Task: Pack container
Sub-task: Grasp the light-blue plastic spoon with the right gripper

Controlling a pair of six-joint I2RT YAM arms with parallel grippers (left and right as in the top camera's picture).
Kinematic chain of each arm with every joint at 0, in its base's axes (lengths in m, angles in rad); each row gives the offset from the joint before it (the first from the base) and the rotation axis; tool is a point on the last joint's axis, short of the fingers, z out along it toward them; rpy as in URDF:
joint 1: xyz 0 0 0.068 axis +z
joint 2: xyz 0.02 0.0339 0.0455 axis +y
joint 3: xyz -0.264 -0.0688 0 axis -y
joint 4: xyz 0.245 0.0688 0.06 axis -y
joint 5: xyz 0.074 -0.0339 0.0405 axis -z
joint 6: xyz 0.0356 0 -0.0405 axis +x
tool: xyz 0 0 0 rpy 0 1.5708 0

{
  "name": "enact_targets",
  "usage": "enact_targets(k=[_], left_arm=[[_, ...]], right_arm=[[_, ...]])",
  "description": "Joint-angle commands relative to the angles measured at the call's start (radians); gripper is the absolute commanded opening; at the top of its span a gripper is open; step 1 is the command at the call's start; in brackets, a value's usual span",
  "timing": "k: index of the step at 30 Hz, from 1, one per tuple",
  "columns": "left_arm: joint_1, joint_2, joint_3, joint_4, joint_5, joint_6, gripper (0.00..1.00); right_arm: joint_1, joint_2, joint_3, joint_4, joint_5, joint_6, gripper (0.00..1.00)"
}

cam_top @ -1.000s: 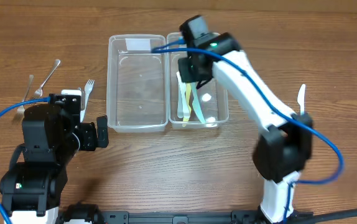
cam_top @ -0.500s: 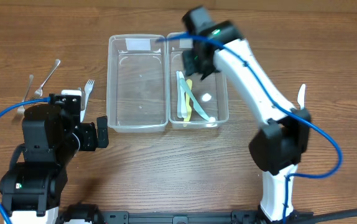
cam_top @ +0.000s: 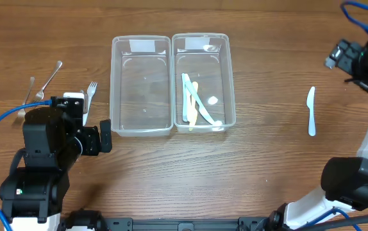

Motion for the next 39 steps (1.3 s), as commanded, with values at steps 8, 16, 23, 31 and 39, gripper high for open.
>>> enact_targets(k=[8,16,23,31,39], left_arm=[[0.005,-0.002,0.024,0.006,0.014,-0.01,1.0],[0.005,-0.002,0.024,0.006,0.014,-0.01,1.0],[0.005,-0.002,0.024,0.005,0.014,-0.01,1.0],[0.005,-0.002,0.024,0.005,0.014,-0.01,1.0],[0.005,-0.002,0.024,0.005,0.014,-0.01,1.0]], right_arm=[[-0.144,0.005,-0.491,0.29,-0.058,-0.218,0.99],[-0.145,0.006,-0.755,0.533,-0.05,-0.322,1.0],[-0.143,0.015,-0.801,0.609,-0.01,-0.397,0.99],[-0.143,0.072,-0.801,0.615,-0.011,-0.452,0.99],[-0.123,0.145,-0.801,0.635,-0.01,-0.453,0.98]])
